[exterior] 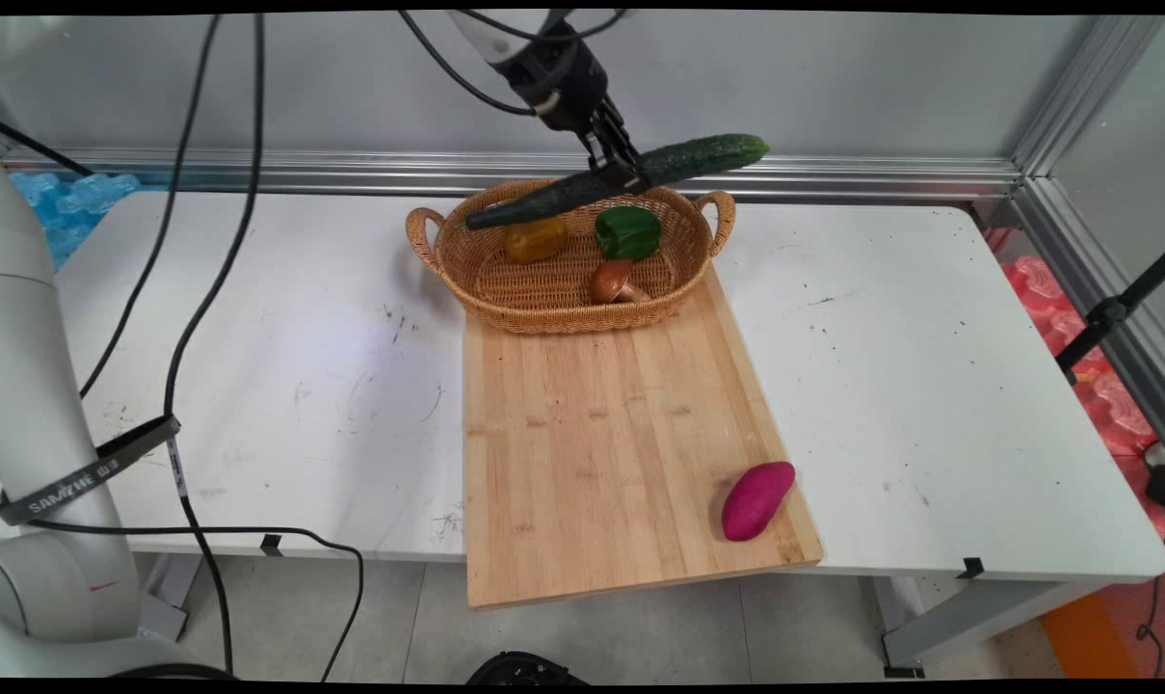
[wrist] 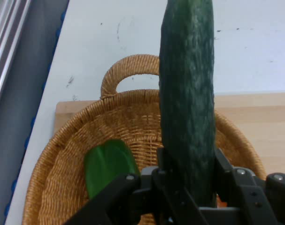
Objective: Place the picked object in the vegetable basket
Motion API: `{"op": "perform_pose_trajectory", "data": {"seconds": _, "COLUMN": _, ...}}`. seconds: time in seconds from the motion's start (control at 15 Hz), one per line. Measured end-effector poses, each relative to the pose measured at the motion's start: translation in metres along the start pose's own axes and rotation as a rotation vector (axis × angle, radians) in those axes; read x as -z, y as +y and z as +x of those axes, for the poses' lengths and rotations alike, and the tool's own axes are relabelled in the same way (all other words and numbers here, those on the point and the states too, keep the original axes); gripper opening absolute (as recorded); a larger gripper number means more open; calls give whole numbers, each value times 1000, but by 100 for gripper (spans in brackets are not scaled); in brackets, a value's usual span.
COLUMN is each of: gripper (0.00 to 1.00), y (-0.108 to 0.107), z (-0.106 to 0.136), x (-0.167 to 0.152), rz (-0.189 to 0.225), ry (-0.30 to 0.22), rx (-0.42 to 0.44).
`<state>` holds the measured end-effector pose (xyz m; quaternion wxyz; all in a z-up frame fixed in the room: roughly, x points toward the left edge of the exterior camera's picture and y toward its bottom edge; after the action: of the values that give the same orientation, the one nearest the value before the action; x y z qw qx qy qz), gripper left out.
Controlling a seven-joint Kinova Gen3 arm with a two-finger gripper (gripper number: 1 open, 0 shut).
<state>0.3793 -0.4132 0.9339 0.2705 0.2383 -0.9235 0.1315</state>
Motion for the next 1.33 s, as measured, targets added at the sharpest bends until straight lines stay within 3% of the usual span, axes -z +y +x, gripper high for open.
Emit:
{"op": "perform_pose_trajectory", "data": {"seconds": 0.47, "gripper": 0, "y": -14, "z": -21, "x": -64, "rz": -25, "ry": -20, "rx": -4}}
{"op": "perform_pose_trajectory", "data": {"seconds": 1.13, "gripper": 0, "y": -23, "z": -50, "x": -102, "rz": -51, "ry": -47, "rx": -18}}
{"op": "perform_pose_trajectory", "data": {"seconds": 1.2, "gripper": 100, "y": -24, "z": -52, "x": -104, "rz": -55, "ry": -46, "rx": -24}}
{"op": "perform_pose_trajectory", "data": {"seconds": 1.33, "gripper": 100, "y": -24, "z": -53, "x": -106, "rz": -59, "ry": -41, "rx": -38}}
